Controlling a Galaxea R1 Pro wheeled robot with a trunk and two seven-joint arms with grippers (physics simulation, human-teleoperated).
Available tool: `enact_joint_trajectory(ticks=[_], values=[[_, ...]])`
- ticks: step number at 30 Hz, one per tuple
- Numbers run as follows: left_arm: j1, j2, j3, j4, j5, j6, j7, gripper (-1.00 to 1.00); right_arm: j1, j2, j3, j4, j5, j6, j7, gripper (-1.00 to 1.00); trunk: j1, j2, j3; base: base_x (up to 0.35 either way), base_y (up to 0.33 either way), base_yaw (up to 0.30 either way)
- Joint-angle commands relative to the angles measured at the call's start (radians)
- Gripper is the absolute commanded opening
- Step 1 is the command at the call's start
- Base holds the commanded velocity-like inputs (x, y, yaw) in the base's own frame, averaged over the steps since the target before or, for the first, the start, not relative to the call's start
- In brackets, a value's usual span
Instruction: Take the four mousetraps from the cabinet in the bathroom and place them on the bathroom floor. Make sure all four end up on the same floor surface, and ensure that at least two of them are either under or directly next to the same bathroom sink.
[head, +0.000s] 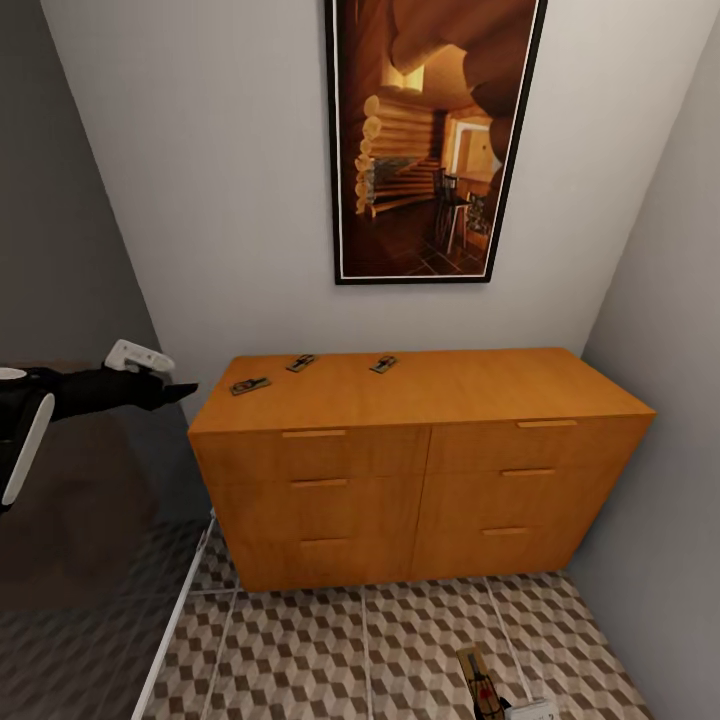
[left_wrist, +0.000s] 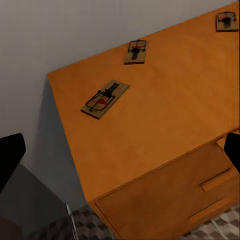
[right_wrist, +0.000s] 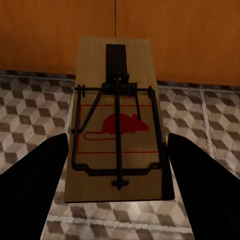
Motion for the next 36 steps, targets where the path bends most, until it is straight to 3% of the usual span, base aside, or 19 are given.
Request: enact_joint_trajectory(ticks=[1, 5, 12, 17, 24, 36], values=[[-0.001, 0.002, 0.0, -0.001, 0.0, 0.005, -0.007, 1.0, -0.001, 0.0, 0.0, 0.001, 0.004, -0.002, 0.0, -1.0, 0.0, -0.001, -0.001, 0.0, 0.0, 0.0], [-0.001, 0.013, -0.006, -0.001, 0.0, -0.001, -0.028, 1.0, -0.001, 0.0, 0.0, 0.001, 0.004, -0.001, 0.0, -1.0, 0.0, -0.001, -0.001, 0.0, 0.0, 0.0], [-0.001, 0.021, -0.049, -0.001, -0.002, -0.006, -0.093, 1.0, -0.001, 0.0, 0.001, 0.001, 0.004, -0.001, 0.0, -1.0, 0.0, -0.001, -0.001, 0.003, 0.0, 0.0], [-0.001, 0.019, -0.057, -0.001, -0.008, -0.006, -0.097, 1.0, -0.001, 0.0, 0.002, 0.001, 0.004, -0.001, 0.0, -1.0, 0.0, -0.001, -0.001, 0.191, 0.0, 0.0], [-0.001, 0.014, -0.113, -0.001, -0.011, -0.007, -0.098, 1.0, -0.001, -0.001, 0.001, 0.001, 0.004, -0.001, 0.0, -1.0, 0.0, -0.001, -0.001, 0.318, 0.0, 0.0], [-0.001, 0.017, -0.125, 0.0, -0.011, -0.007, -0.098, 1.0, -0.001, -0.006, 0.002, 0.002, 0.004, -0.001, 0.001, -1.0, 0.0, -0.001, -0.001, 0.3, 0.0, 0.0]])
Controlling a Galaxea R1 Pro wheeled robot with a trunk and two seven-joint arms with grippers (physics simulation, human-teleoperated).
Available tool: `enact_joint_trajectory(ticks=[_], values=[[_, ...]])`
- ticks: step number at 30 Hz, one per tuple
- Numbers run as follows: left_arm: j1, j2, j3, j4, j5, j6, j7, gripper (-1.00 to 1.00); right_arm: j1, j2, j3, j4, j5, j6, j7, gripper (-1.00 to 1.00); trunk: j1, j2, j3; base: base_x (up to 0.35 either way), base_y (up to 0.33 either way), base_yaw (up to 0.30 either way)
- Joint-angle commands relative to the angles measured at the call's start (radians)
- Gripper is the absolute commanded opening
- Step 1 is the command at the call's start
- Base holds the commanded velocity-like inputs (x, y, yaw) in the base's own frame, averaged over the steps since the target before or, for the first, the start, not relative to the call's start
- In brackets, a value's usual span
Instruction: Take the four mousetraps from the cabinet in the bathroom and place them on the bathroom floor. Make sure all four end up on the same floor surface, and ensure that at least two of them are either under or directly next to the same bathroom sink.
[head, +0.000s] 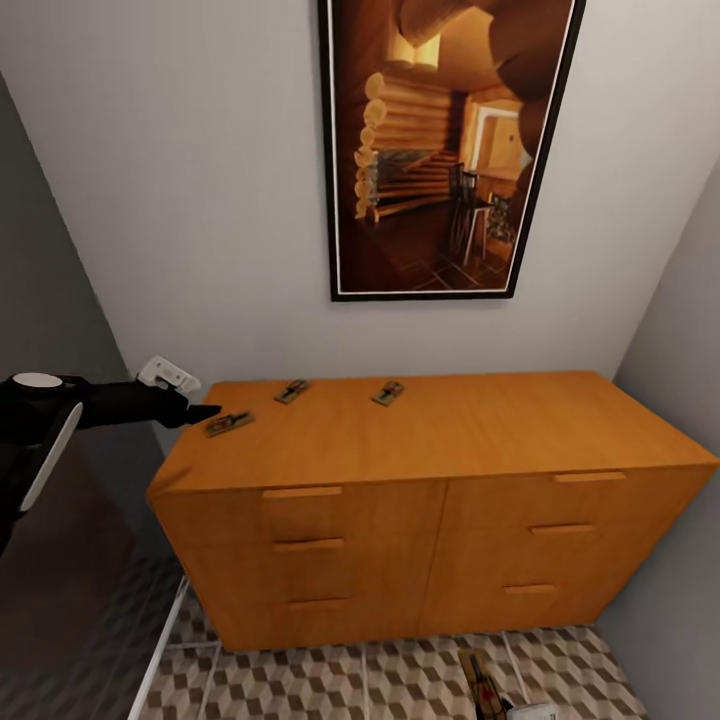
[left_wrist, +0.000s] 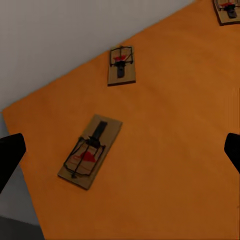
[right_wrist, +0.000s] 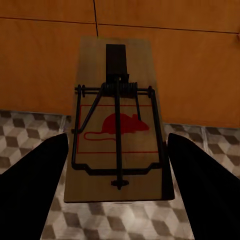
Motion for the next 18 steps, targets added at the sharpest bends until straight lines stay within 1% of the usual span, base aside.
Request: enact_joint_trajectory(ticks=[1, 3, 4, 7, 9, 11, 14, 18], values=[[-0.001, 0.002, -0.004, 0.0, -0.002, 0.006, -0.003, 1.0, 0.0, 0.0, 0.001, 0.001, 0.004, -0.003, 0.0, -1.0, 0.0, -0.001, -0.001, 0.159, 0.0, 0.0], [-0.001, 0.003, -0.015, 0.0, -0.007, 0.006, -0.003, 1.0, 0.012, -0.001, 0.001, 0.002, 0.004, -0.003, 0.0, -1.0, 0.0, -0.001, -0.001, 0.087, 0.0, 0.0], [-0.001, 0.004, -0.027, 0.0, -0.01, 0.006, -0.003, 1.0, 0.031, -0.001, 0.001, 0.002, 0.004, -0.003, 0.0, -1.0, 0.0, -0.001, -0.001, 0.035, 0.0, 0.0], [-0.001, 0.005, -0.068, 0.001, -0.013, 0.006, -0.003, 1.0, 0.064, -0.001, 0.002, 0.002, 0.004, -0.003, 0.0, -1.0, 0.0, -0.001, -0.001, 0.015, 0.0, 0.0], [-0.001, 0.006, -0.095, 0.003, -0.014, 0.006, -0.003, 1.0, 0.076, -0.001, 0.001, 0.002, 0.003, -0.003, 0.0, -1.0, 0.0, -0.001, -0.001, 0.005, 0.0, 0.0], [-0.001, 0.006, -0.109, 0.005, -0.021, 0.005, -0.002, 1.0, 0.082, -0.001, 0.001, 0.001, 0.003, -0.003, 0.0, -1.0, 0.0, -0.001, -0.001, 0.002, 0.0, 0.0], [-0.001, 0.006, -0.115, 0.011, -0.053, 0.005, -0.001, 1.0, 0.085, -0.001, 0.001, 0.0, 0.004, -0.005, 0.0, -1.0, 0.0, -0.001, -0.001, 0.0, 0.0, 0.0], [-0.001, 0.005, -0.119, 0.015, -0.145, 0.005, -0.001, 1.0, 0.086, -0.001, 0.001, -0.001, 0.004, -0.006, 0.0, -1.0, 0.0, -0.001, -0.001, 0.0, 0.0, 0.0]])
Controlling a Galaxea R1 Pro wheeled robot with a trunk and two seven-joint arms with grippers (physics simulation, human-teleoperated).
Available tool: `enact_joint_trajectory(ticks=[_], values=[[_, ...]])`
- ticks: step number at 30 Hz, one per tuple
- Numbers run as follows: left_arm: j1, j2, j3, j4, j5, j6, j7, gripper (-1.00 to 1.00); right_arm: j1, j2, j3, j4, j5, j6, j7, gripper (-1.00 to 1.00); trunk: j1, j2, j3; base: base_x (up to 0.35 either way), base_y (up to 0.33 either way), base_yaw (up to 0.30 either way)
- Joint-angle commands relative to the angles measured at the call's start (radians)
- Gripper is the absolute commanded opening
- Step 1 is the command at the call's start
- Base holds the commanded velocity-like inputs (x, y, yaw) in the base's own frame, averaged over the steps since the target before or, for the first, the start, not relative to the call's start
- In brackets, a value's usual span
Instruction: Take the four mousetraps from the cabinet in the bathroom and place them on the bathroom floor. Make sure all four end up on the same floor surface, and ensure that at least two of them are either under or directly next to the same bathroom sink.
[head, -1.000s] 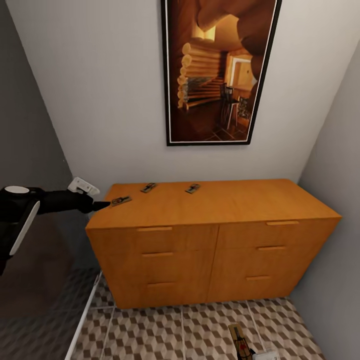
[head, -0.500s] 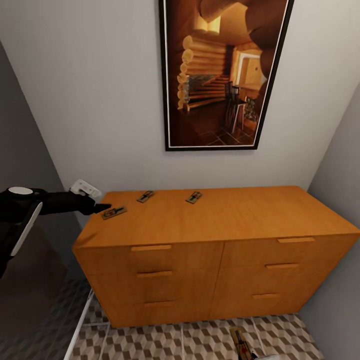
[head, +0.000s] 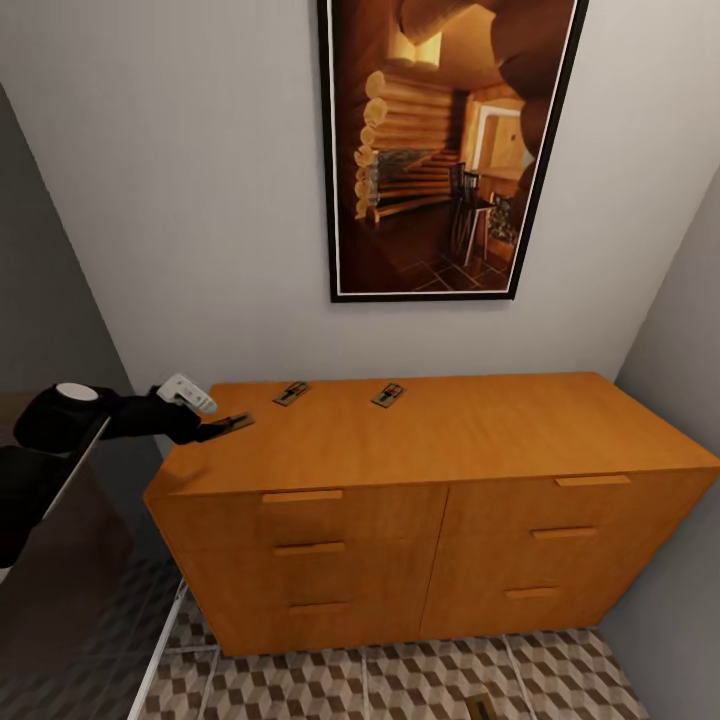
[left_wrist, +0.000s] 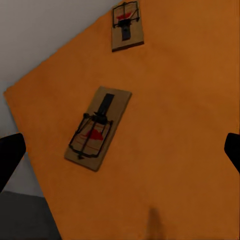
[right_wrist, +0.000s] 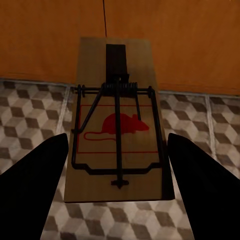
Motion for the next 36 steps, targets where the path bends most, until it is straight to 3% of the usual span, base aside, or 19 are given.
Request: enact_joint_trajectory(ticks=[1, 4, 10, 31, 33, 36], values=[[-0.001, 0.0, -0.001, -0.001, -0.029, 0.002, -0.009, 1.0, 0.0, -0.001, 0.001, 0.0, 0.004, -0.003, 0.0, -1.0, 0.0, -0.001, -0.001, 0.0, 0.0, 0.0], [-0.001, -0.002, 0.0, 0.002, -0.054, 0.002, -0.009, 1.0, -0.001, -0.004, 0.001, 0.001, 0.004, -0.003, 0.0, -1.0, 0.0, -0.001, -0.001, 0.0, 0.0, 0.0], [-0.001, -0.002, 0.0, 0.019, -0.064, 0.001, -0.008, 1.0, -0.001, -0.005, 0.001, 0.0, 0.004, -0.003, 0.0, -1.0, 0.0, -0.001, -0.001, 0.0, 0.0, 0.0], [-0.001, -0.001, -0.004, 0.056, -0.063, 0.001, -0.018, 1.0, 0.0, -0.005, 0.001, 0.0, 0.004, -0.002, 0.0, -1.0, 0.0, -0.001, -0.001, 0.0, 0.0, 0.0], [-0.001, 0.0, -0.004, 0.058, -0.061, 0.001, -0.028, 1.0, 0.0, -0.005, 0.001, 0.0, 0.004, -0.002, 0.0, -1.0, 0.0, -0.001, -0.001, 0.0, 0.0, 0.0], [-0.001, 0.002, -0.001, 0.065, -0.062, -0.003, -0.106, 1.0, -0.001, -0.005, 0.001, 0.0, 0.004, -0.002, 0.0, -1.0, 0.0, -0.001, -0.001, 0.0, 0.0, 0.0]])
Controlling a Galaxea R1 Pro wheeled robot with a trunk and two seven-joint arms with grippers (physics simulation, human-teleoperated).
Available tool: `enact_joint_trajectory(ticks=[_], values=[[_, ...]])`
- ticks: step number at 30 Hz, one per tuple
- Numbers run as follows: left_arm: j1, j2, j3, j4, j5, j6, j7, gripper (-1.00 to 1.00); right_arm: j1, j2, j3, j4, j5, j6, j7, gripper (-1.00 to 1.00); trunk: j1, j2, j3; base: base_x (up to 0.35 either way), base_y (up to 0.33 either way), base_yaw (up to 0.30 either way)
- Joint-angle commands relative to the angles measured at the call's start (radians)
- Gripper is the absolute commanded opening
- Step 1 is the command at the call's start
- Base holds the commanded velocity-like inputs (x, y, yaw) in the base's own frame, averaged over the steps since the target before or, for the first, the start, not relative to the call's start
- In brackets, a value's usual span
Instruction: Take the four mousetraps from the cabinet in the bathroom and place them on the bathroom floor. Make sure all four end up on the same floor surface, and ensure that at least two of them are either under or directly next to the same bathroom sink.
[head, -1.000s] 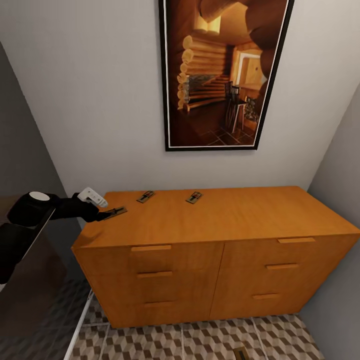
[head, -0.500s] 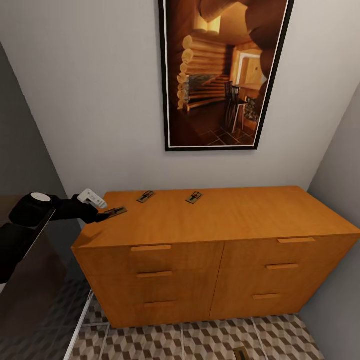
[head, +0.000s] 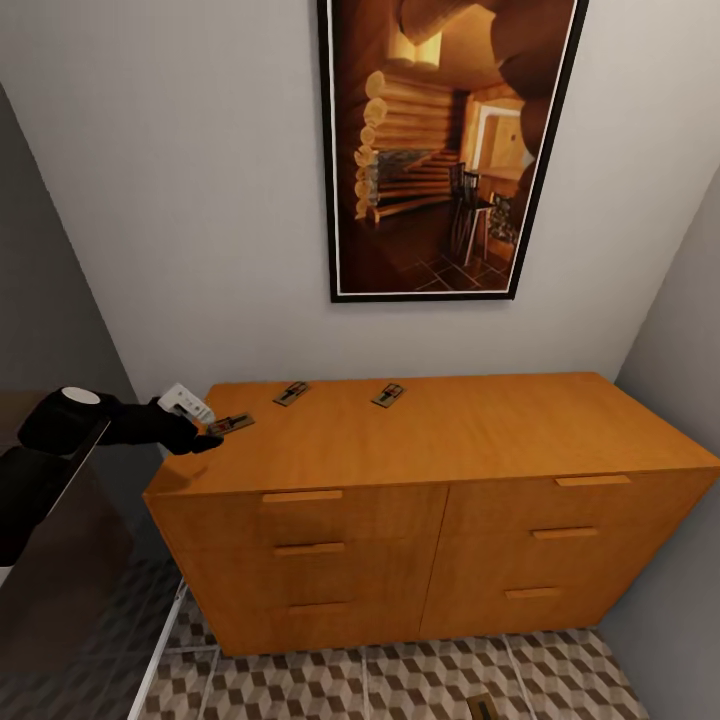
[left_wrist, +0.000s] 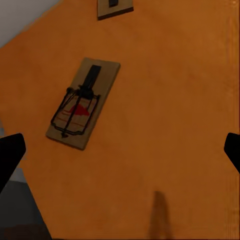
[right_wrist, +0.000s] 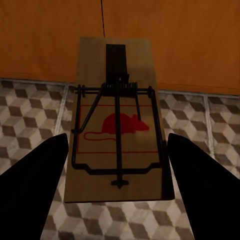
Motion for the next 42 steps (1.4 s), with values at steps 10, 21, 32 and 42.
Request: enact_joint_trajectory(ticks=[10, 21, 32, 42], values=[[-0.001, 0.001, 0.006, 0.063, -0.014, -0.151, -0.19, 1.0, 0.0, 0.0, 0.001, 0.001, 0.004, -0.002, 0.0, -1.0, 0.0, -0.001, -0.001, 0.0, 0.0, 0.0], [-0.001, 0.002, 0.006, 0.072, -0.015, -0.163, -0.202, 1.0, -0.001, 0.0, 0.001, 0.001, 0.004, -0.002, 0.0, -1.0, 0.0, -0.001, -0.001, 0.033, 0.021, 0.0], [-0.001, 0.001, 0.005, 0.086, -0.015, -0.165, -0.202, 1.0, 0.0, 0.0, 0.001, 0.001, 0.004, -0.003, 0.0, -1.0, 0.0, -0.001, -0.001, 0.173, 0.123, 0.0], [-0.001, 0.001, 0.004, 0.103, -0.016, -0.165, -0.202, 1.0, 0.0, 0.0, 0.002, 0.001, 0.004, -0.003, 0.001, -1.0, 0.0, -0.001, -0.006, 0.016, 0.01, 0.0]])
